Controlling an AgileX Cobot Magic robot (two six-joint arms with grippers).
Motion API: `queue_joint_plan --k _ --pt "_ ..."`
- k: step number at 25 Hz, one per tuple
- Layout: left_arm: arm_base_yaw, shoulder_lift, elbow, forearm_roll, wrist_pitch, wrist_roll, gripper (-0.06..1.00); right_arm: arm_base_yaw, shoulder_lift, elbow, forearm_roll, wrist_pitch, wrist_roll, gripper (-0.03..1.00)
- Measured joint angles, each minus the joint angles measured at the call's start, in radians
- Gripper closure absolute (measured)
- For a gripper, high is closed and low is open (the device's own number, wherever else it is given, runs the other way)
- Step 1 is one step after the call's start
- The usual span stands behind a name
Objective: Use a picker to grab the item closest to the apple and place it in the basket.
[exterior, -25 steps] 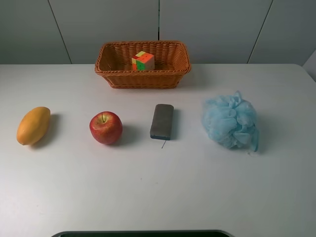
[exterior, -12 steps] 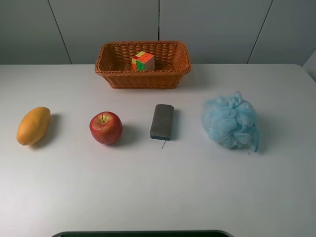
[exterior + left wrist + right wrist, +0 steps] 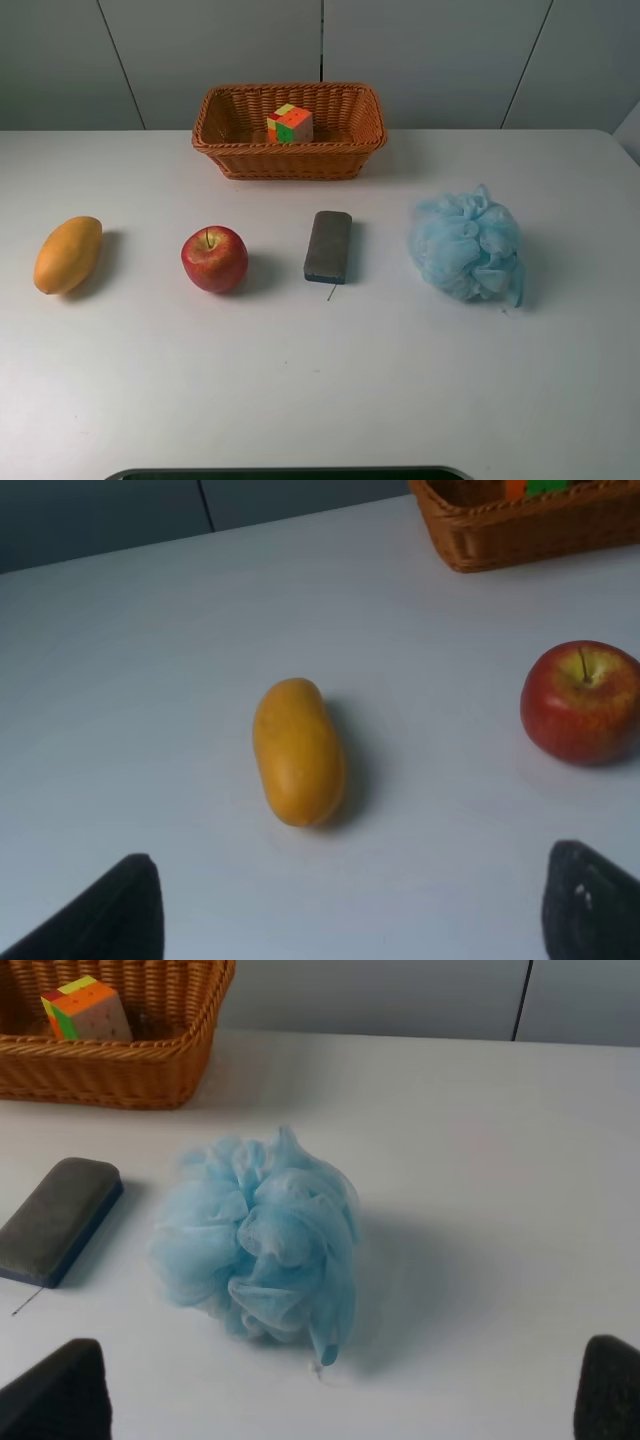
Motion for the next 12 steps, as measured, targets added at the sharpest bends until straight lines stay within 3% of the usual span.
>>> queue_joint_plan --k 12 --pt "0.0 0.0 0.0 -0.002 0.0 0.0 0.22 0.0 0.0 0.0 0.0 0.0 0.0 0.27"
